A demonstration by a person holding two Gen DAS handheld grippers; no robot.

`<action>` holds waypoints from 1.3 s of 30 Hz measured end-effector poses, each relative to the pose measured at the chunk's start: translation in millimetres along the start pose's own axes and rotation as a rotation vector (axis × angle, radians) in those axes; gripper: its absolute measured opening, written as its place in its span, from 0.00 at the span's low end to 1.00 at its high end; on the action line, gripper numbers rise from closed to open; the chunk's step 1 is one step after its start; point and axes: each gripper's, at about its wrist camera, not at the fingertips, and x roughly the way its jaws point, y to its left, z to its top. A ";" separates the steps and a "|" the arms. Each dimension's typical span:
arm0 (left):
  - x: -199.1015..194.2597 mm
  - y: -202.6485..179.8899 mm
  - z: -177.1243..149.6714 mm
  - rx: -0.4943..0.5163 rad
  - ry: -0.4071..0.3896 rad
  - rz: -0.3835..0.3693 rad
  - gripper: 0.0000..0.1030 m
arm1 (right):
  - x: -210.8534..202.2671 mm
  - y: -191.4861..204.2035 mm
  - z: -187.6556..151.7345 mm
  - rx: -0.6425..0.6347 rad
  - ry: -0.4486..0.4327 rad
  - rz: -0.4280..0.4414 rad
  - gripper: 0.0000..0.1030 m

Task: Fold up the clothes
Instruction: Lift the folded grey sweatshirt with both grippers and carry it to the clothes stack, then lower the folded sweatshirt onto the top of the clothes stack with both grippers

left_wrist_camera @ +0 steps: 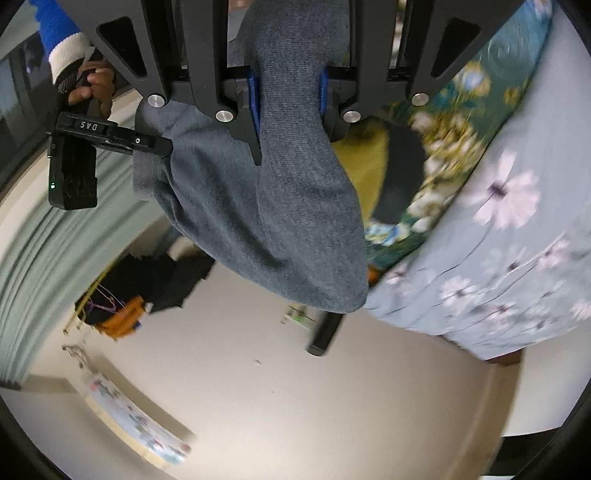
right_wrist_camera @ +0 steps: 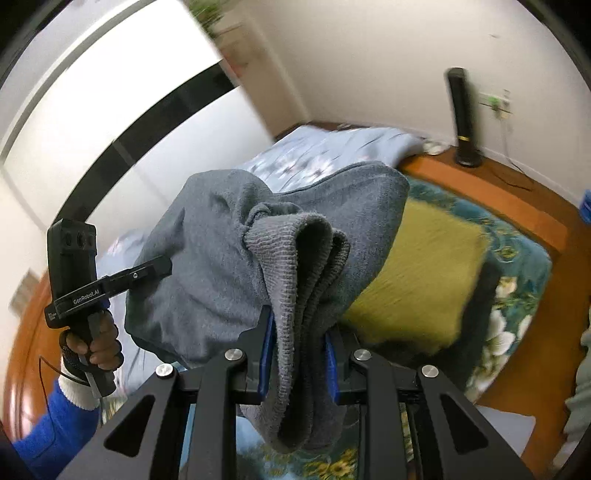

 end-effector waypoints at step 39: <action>135.1 32.1 40.3 0.028 0.079 0.296 0.47 | 35.1 -141.6 31.1 0.242 -0.032 -0.226 0.43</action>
